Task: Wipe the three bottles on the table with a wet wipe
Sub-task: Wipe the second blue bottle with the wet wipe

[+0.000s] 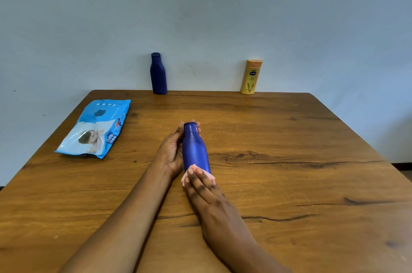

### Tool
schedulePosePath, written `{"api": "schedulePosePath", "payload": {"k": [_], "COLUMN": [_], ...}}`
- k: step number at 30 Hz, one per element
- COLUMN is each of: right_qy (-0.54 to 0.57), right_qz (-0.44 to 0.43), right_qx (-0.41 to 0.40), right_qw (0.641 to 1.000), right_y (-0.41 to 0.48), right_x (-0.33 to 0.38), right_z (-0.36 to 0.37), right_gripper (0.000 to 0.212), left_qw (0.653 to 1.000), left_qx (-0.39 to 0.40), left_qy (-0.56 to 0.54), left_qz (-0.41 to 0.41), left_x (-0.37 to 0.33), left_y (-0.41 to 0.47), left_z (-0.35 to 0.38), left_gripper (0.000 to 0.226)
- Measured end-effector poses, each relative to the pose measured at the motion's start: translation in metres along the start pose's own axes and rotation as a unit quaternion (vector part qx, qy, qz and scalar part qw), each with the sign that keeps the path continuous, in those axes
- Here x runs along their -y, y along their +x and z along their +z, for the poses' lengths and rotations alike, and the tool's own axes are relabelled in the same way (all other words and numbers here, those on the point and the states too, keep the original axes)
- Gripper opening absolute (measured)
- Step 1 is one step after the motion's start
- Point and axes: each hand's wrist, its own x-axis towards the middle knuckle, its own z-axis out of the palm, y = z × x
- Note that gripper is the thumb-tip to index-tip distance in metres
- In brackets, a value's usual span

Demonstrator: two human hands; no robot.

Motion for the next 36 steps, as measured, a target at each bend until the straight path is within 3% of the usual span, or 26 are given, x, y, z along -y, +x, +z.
{"api": "schedulePosePath", "payload": {"k": [4,8,12,14,17,20,25,28,31,36], "right_qy": [-0.021,-0.049,0.061,0.170,0.296,0.338,0.255,0.144,0.108,0.053], "right_qz": [0.006,-0.001,-0.008,0.055,0.192,0.246,0.182,0.149,0.131,0.113], "right_qx": [0.000,0.000,-0.028,-0.099,-0.167,-0.197,-0.130,-0.041,-0.010,0.003], "right_qw": [1.000,0.999,0.998,0.979,0.921,0.887,0.941,0.977,0.985,0.992], "right_y": [-0.001,0.002,0.001,0.002,0.007,0.020,0.060,0.084,0.089,0.077], "right_x": [0.000,0.001,-0.003,-0.005,-0.010,-0.021,-0.019,-0.010,-0.001,0.002], "right_z": [-0.002,-0.007,-0.011,-0.021,-0.051,-0.075,-0.081,-0.071,-0.055,-0.051], "right_gripper": [0.054,0.050,0.045,0.045,0.049,0.051,0.046,0.041,0.044,0.048], "left_qw": [0.999,0.995,0.996,0.999,1.000,0.999,0.999,0.997,0.994,0.998], "left_qx": [0.021,-0.012,-0.031,-0.015,0.009,0.026,0.014,0.040,0.055,0.043], "left_qy": [0.023,0.098,0.081,0.030,-0.025,-0.041,-0.031,-0.062,-0.089,-0.044], "left_qz": [0.017,0.029,0.023,0.010,-0.013,-0.019,-0.031,-0.032,-0.036,-0.020], "left_x": [0.001,-0.001,-0.006,-0.005,-0.003,0.001,0.008,0.008,0.007,0.007], "left_y": [-0.004,-0.007,-0.010,-0.013,-0.020,-0.025,-0.024,-0.023,-0.020,-0.018], "left_z": [0.003,0.005,0.006,0.006,0.009,0.014,0.015,0.013,0.010,0.011], "left_gripper": [0.035,0.045,0.033,0.036,0.035,0.036,0.044,0.033,0.028,0.036]}}
